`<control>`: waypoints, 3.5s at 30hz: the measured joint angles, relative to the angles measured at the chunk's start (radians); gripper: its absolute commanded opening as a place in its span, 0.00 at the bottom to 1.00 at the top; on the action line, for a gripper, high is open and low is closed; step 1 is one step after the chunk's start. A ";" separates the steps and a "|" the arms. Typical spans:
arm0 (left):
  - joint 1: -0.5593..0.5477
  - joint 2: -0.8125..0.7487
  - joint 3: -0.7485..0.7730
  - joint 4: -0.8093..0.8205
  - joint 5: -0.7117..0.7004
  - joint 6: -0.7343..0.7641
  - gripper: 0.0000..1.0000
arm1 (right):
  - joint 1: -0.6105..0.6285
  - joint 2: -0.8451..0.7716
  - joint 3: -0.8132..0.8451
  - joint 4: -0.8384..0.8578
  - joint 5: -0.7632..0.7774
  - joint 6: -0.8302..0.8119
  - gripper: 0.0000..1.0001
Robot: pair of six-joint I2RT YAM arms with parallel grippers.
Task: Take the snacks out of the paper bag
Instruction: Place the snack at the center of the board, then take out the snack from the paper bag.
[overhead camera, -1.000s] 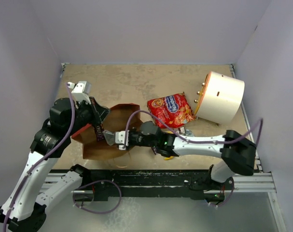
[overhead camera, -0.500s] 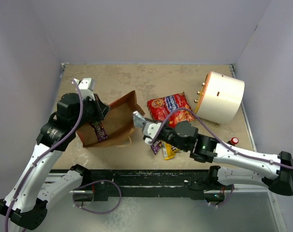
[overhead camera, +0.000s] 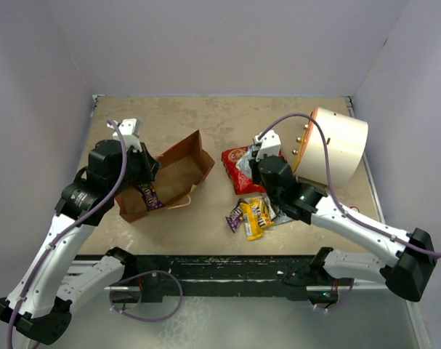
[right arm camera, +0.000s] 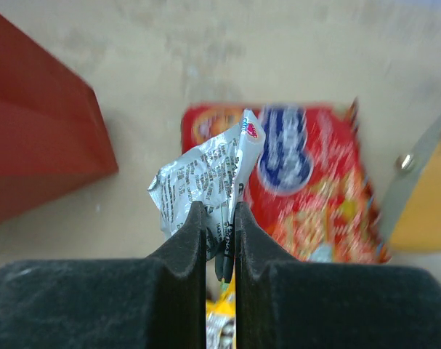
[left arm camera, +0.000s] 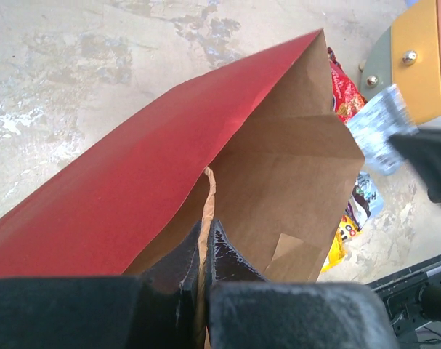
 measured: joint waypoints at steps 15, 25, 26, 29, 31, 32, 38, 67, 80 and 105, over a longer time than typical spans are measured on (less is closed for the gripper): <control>0.000 -0.006 0.101 0.005 0.007 0.002 0.00 | -0.086 0.061 -0.207 -0.218 -0.173 0.548 0.08; 0.000 -0.016 0.101 0.002 0.014 -0.017 0.00 | -0.114 0.083 -0.213 -0.389 -0.135 0.688 0.63; 0.000 -0.019 0.101 0.002 0.015 -0.022 0.00 | -0.114 0.079 -0.209 -0.405 -0.135 0.683 0.68; 0.000 -0.026 0.101 0.002 0.016 -0.032 0.00 | -0.114 0.032 -0.204 -0.423 -0.141 0.637 0.80; 0.000 -0.030 0.101 0.002 0.017 -0.037 0.00 | -0.114 -0.028 -0.202 -0.413 -0.152 0.584 0.84; 0.000 -0.032 0.101 0.002 0.018 -0.042 0.00 | -0.114 -0.068 -0.201 -0.394 -0.168 0.539 0.85; 0.000 -0.039 0.101 -0.003 0.021 -0.050 0.00 | -0.115 -0.185 -0.196 -0.149 -0.320 0.251 0.87; 0.000 -0.025 0.153 -0.035 0.023 -0.049 0.00 | 0.351 0.627 0.286 0.362 -0.832 -0.772 0.64; 0.000 0.015 0.174 -0.027 0.066 -0.041 0.00 | 0.346 0.918 0.409 0.520 -0.727 -0.663 0.69; 0.000 0.096 0.152 0.072 0.278 -0.105 0.00 | 0.279 1.168 0.523 0.813 -0.534 -0.319 0.84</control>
